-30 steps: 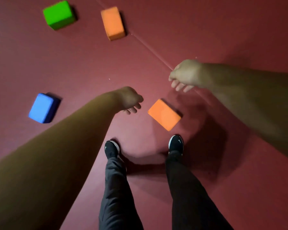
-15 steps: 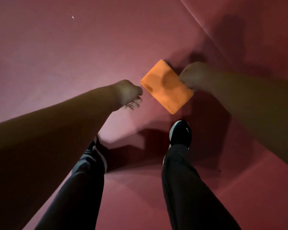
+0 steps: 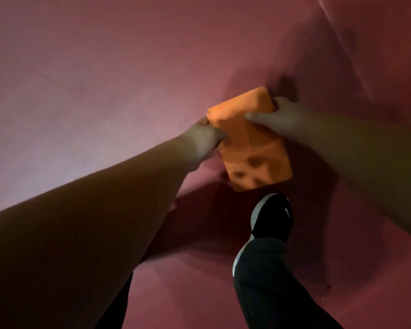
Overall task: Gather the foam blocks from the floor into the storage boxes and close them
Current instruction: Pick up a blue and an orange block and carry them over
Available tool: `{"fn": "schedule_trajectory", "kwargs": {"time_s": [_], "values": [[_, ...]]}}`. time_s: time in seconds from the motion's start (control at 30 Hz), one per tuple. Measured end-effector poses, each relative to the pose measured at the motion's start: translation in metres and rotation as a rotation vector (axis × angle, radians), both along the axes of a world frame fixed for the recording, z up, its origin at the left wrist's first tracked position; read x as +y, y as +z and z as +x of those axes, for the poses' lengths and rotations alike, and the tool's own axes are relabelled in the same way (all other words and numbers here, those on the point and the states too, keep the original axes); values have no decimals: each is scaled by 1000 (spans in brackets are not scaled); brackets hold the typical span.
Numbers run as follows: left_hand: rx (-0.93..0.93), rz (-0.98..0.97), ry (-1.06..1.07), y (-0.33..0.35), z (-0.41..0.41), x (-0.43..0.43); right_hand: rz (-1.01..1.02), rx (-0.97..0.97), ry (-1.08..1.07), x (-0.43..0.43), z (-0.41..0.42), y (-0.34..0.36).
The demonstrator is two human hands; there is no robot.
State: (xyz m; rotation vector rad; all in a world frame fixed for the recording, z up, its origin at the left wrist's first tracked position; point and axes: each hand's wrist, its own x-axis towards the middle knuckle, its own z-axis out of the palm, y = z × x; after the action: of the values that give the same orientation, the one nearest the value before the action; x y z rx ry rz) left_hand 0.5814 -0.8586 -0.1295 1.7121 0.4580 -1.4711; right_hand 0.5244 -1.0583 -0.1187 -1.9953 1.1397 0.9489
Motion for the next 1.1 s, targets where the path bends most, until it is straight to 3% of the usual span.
{"fn": "schedule_trajectory", "kwargs": {"time_s": [0.2, 0.43, 0.57, 0.8, 1.1], "values": [[-58, -86, 256, 53, 41, 41, 136, -107, -12, 16, 35, 6], [-206, -18, 262, 138, 147, 156, 168, -137, 180, 157, 178, 148], [-290, 84, 214, 187, 206, 250, 34, -124, 470, 246, 259, 199], [-292, 238, 169, 246, 288, 428, -145, -273, 758, 424, 380, 267], [-247, 320, 337, 266, 362, 586, -206, -326, 809, 570, 496, 286]]}}
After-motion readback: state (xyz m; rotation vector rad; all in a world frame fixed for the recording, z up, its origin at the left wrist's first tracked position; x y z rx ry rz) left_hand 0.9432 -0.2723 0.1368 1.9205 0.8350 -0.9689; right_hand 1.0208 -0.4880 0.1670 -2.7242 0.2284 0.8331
